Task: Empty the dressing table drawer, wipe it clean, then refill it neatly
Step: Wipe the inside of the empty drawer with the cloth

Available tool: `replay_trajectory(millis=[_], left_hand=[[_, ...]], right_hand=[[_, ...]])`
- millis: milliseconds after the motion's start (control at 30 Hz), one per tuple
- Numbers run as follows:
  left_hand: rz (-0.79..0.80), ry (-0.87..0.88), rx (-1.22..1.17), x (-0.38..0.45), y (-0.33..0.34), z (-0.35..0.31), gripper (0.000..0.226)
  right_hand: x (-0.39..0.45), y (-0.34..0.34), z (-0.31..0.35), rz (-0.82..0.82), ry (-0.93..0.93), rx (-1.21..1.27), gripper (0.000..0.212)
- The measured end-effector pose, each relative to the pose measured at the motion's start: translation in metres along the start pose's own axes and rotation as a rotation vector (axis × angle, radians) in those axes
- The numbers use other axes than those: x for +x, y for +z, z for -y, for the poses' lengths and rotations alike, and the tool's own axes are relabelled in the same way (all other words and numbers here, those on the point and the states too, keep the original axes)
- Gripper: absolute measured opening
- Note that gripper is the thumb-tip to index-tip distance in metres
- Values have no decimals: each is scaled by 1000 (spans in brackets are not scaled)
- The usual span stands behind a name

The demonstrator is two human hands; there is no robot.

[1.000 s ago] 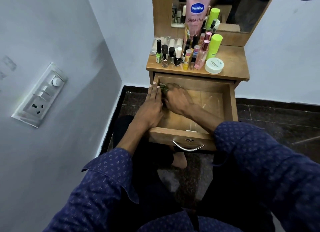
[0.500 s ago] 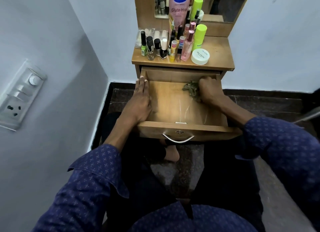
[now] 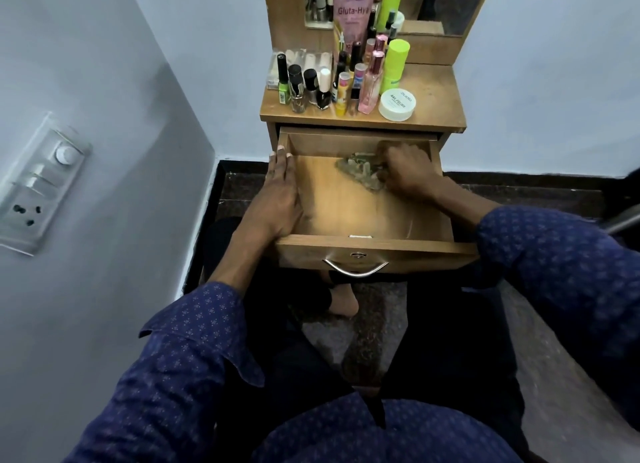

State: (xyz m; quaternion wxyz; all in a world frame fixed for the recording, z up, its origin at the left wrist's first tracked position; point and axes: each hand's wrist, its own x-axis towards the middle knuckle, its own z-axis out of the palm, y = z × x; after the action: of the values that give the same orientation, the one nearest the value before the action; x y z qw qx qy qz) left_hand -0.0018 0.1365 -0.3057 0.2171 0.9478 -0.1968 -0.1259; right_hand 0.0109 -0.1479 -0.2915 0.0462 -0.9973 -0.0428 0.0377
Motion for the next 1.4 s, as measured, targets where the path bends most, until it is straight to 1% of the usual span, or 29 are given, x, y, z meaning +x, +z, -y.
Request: replay_trajectory(millis=[33, 67, 100, 133, 200, 233, 267, 300, 333, 400, 467, 533, 567, 667, 733, 800, 833, 900, 933, 967, 1067, 1167, 1200, 1233, 1300, 1333, 1400], left_hand=[[5, -5, -1, 0, 0, -1, 79], [2, -6, 2, 1, 0, -1, 78], [-4, -3, 7, 2, 0, 0, 77], [-8, 3, 12, 2, 0, 1, 76], [-9, 16, 14, 3, 1, 1, 75], [-6, 14, 12, 2, 2, 1, 75], [-7, 11, 11, 2, 2, 2, 76], [-7, 10, 13, 1, 2, 3, 76], [-7, 16, 10, 1, 3, 4, 76], [-9, 19, 8, 1, 4, 4, 75], [-15, 15, 20, 1, 4, 3, 75], [-12, 12, 26, 1, 3, 1, 74], [-9, 10, 25, 1, 2, 0, 75], [0, 7, 26, 0, 1, 0, 76], [-2, 6, 20, 0, 0, 2, 76], [-3, 3, 11, 0, 0, 2, 76], [1, 2, 4, 0, 0, 2, 76], [-4, 3, 3, 0, 0, 2, 77], [-10, 6, 8, 0, 1, 2, 77], [-15, 5, 10, 1, 1, 1, 76], [-16, -10, -6, 0, 1, -1, 75], [-20, 1, -5, -2, -1, -2, 74], [-17, 2, -1, -3, -2, -3, 74], [-18, 1, 4, -4, -2, -3, 73], [-16, 2, 7, -5, -3, -3, 73], [-17, -1, 2, -6, -5, -4, 73], [-18, -3, -18, -8, -9, -4, 72]], right_hand=[[1, 1, 5, -37, 41, -23, 24], [0, 3, 14, -42, 40, -17, 22], [-2, 8, 24, -22, 10, 21, 21], [-7, 9, 37, 35, -52, 85, 24], [-20, 10, 52, 186, -301, 179, 30], [-27, 11, 55, 254, -459, 165, 30], [-33, 11, 56, 298, -556, 135, 30], [-38, 10, 55, 324, -584, 125, 29], [-44, 5, 50, 333, -555, 120, 27], [-44, -4, 26, 310, -401, 86, 29], [-35, -17, -5, 225, -203, -93, 28], [-26, -25, -18, 137, -74, -227, 18], [-24, -23, -15, 111, -50, -255, 15], [-25, -6, 10, 104, -4, -235, 24], [-29, 3, 19, 103, 19, -197, 24], [-35, 3, 21, 168, 41, -147, 15], [-43, -1, 20, 265, 66, -93, 4], [-53, -4, 13, 461, 102, -9, 26], [-58, -6, 8, 516, 113, 25, 32], [-60, -10, 4, 539, 110, 57, 33], [-59, -10, -7, 586, 20, 242, 19], [-51, -7, 37, 653, -172, 527, 35], [-47, -2, 59, 656, -238, 562, 35], [-42, 3, 80, 669, -274, 559, 31], [-33, 8, 108, 664, -300, 458, 24], [-28, 6, 110, 673, -308, 393, 27], [-29, -5, 93, 768, -281, 255, 34]])
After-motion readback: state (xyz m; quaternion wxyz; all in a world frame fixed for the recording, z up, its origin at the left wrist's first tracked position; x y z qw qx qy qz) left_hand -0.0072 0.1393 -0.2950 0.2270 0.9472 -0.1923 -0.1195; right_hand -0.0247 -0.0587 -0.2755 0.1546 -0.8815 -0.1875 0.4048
